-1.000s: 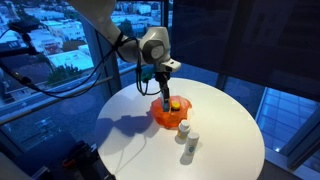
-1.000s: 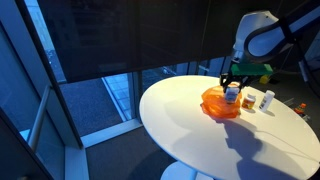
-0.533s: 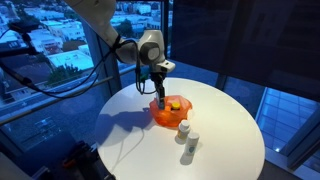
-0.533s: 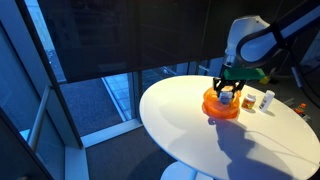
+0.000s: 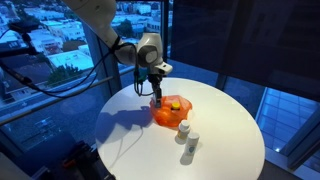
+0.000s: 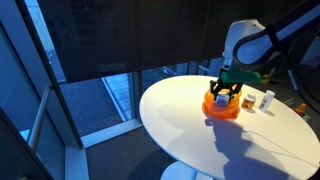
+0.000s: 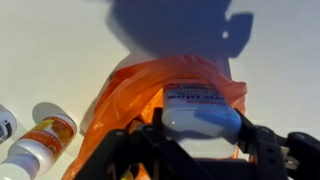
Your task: Put the blue and white container inside the orange plastic bag
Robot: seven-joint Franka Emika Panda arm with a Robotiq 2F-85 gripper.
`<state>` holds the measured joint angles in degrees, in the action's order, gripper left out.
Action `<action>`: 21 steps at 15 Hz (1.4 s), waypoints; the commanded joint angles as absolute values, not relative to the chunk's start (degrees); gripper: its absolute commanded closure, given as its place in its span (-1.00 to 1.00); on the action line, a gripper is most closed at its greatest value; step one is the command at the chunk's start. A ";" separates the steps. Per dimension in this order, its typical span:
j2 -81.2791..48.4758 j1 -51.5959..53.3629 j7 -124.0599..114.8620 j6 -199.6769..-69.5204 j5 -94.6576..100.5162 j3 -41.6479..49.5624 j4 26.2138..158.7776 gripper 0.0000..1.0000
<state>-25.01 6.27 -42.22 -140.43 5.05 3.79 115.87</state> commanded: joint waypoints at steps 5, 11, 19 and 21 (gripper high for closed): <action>-27.23 6.93 -41.03 -142.69 4.23 4.32 115.72 -0.02; -26.98 7.36 -40.97 -142.97 4.42 4.52 116.20 -0.90; -22.37 7.62 -40.85 -142.14 5.11 4.74 117.96 -1.00; -20.62 7.45 -40.61 -141.32 4.92 4.48 118.57 -1.00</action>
